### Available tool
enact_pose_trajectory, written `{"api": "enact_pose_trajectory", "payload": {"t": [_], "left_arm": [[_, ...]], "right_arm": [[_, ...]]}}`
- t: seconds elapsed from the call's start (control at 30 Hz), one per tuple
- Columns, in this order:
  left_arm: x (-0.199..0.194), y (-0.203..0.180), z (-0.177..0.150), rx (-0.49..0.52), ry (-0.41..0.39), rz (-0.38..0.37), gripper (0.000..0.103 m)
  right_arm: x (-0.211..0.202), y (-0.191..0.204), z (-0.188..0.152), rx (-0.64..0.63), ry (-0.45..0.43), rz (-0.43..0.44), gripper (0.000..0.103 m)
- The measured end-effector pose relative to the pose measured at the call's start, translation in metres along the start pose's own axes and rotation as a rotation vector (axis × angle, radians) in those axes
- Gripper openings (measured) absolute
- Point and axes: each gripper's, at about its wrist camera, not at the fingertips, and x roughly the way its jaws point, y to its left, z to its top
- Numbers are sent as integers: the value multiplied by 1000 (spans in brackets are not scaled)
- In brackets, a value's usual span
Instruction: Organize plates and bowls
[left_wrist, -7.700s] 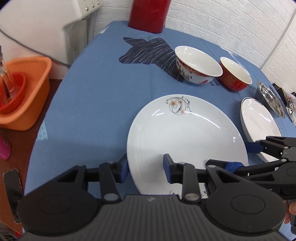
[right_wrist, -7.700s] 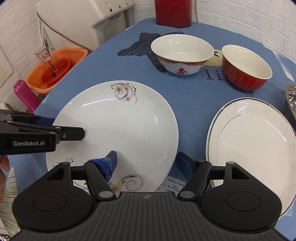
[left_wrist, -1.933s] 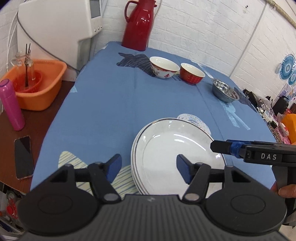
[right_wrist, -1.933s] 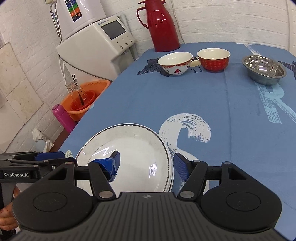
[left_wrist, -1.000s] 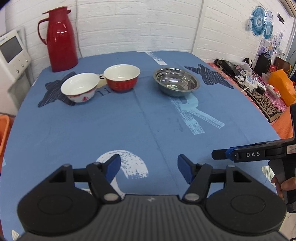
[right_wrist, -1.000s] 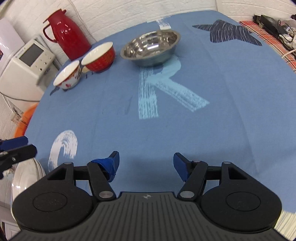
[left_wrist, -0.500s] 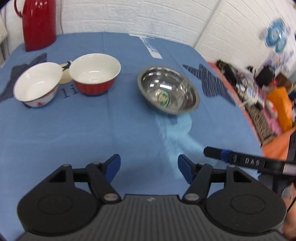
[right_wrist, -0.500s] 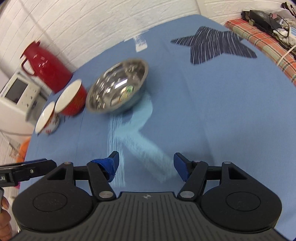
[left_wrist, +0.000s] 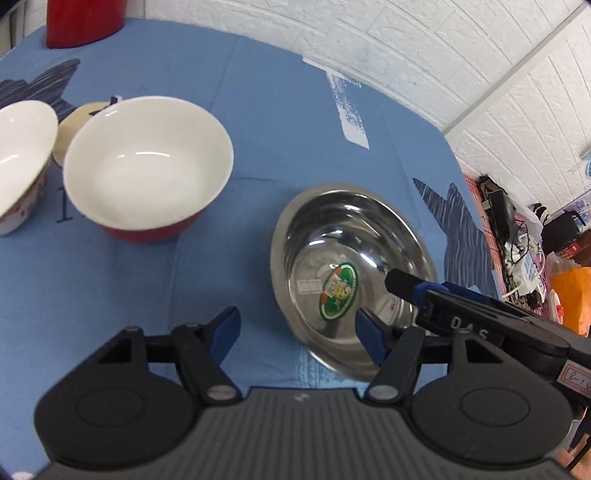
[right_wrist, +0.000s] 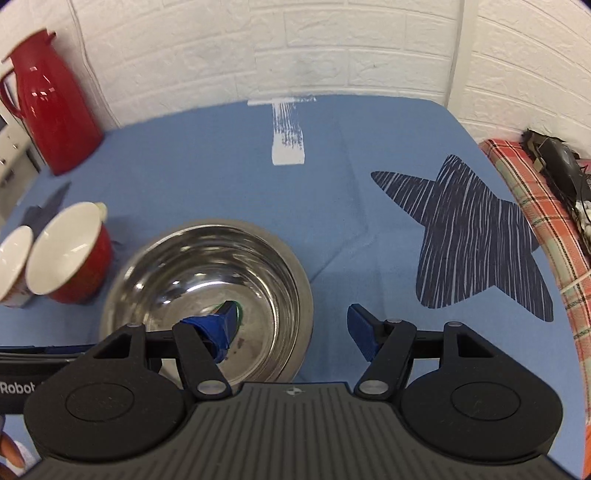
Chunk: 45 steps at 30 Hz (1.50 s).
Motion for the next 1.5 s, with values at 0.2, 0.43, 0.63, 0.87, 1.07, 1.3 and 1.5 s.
{"api": "enact_pose_trajectory", "payload": {"t": [0.2,0.43,0.63,0.87,1.07,1.3,1.5], "left_arm": [[13,3,5,15,-24,26,51],[8,5,-4,62,4,10,10],[-45,2,-46,140,-4,-10,9],[-112,13,-130,213,21,-47,9],[-148,32,-194,249,68,-97,9],[-162,35,-242,331,63,-79,10],[-160,42,-253,328,54,-65,9]], "right_arm": [[16,-8,-1,58,9,118,47],[4,-8,-19,72,-2,203,24],[-47,9,-60,20,-20,215,30],[-125,31,-141,2,-64,234,33],[-169,49,-203,5,-69,246,36],[-182,57,-250,35,-57,252,39],[-179,61,-265,41,-36,262,40]]}}
